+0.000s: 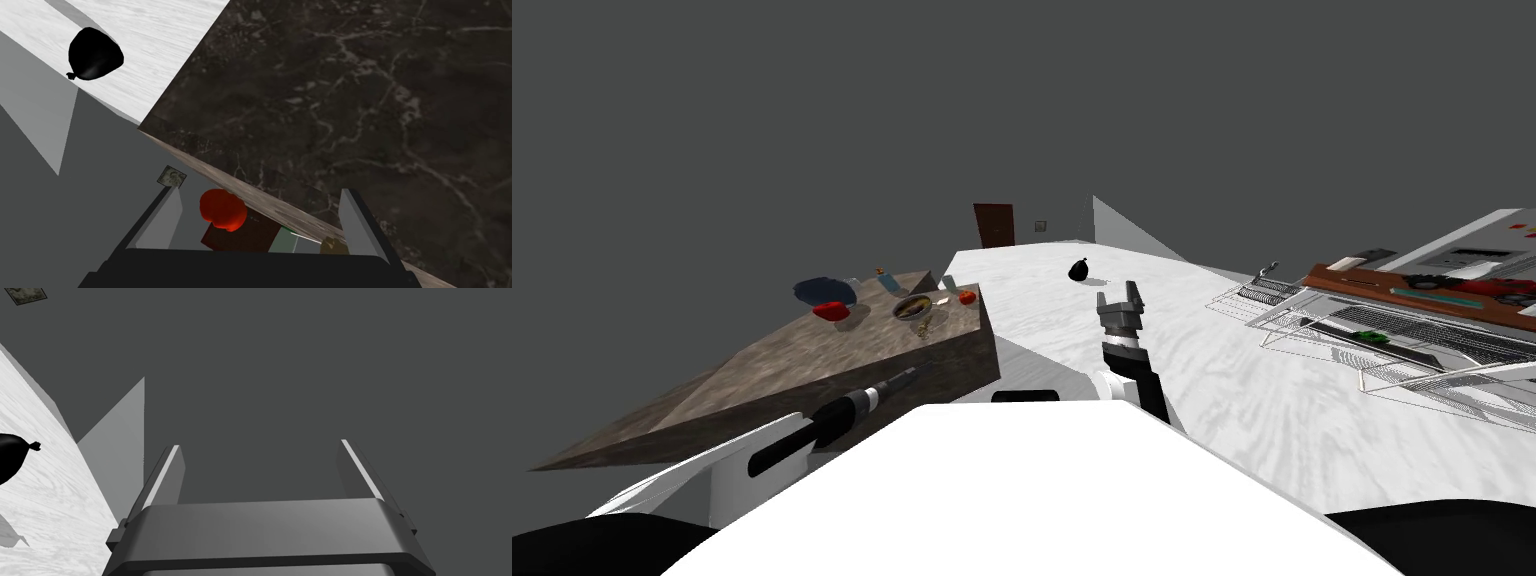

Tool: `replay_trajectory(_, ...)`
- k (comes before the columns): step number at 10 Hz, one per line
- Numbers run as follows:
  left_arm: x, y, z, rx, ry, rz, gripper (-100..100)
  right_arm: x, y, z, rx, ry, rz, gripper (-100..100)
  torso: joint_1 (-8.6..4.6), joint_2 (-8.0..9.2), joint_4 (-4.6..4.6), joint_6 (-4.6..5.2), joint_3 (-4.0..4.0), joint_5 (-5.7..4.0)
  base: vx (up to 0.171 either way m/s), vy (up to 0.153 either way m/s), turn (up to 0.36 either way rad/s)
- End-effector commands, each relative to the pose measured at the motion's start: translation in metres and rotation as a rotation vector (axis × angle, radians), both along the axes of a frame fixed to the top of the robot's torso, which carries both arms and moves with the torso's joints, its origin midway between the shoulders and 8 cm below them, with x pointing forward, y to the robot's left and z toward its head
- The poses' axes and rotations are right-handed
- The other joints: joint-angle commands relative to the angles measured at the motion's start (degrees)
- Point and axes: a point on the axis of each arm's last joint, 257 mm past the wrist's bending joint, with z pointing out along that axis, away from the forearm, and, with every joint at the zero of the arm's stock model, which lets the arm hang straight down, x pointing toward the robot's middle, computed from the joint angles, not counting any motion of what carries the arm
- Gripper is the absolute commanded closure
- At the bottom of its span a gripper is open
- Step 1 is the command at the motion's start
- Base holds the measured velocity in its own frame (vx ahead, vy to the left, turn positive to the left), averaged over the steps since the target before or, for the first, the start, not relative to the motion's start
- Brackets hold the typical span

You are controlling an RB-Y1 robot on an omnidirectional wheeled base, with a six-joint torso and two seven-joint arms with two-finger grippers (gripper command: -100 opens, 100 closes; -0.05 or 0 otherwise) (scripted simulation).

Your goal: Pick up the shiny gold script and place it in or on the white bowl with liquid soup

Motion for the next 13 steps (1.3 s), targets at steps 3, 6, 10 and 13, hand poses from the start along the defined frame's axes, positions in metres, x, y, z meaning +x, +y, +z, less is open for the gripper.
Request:
replay_trajectory(3, -0.015, 0.035, -0.005, 0.077, 0.077, 0.013, -100, 0.0, 0.0, 0.0, 0.0, 0.0, 0.0, 0, -0.02, -0.03, 0.0, 0.0, -0.01, 0.0, 0.043, -0.003, -0.074)
replay_trajectory(6, -0.033, 0.076, -0.008, 0.157, 0.161, 0.046, -100, 0.0, 0.0, 0.0, 0.0, 0.0, 0.0, 0, -0.01, -0.01, 0.0, -0.03, -0.01, 0.0, 0.05, -0.002, -0.086)
replay_trajectory(10, -0.044, 0.117, 0.0, 0.245, 0.228, 0.066, -100, 0.0, 0.0, 0.0, 0.0, 0.0, 0.0, 0, -0.01, -0.22, -0.04, 0.0, -0.12, 0.0, 0.079, 0.004, -0.081)
replay_trajectory(13, -0.054, 0.161, 0.013, 0.337, 0.298, 0.106, -100, 0.0, 0.0, 0.0, 0.0, 0.0, 0.0, 0, 0.01, -0.39, -0.09, 0.0, -0.23, 0.01, 0.152, 0.022, -0.111)
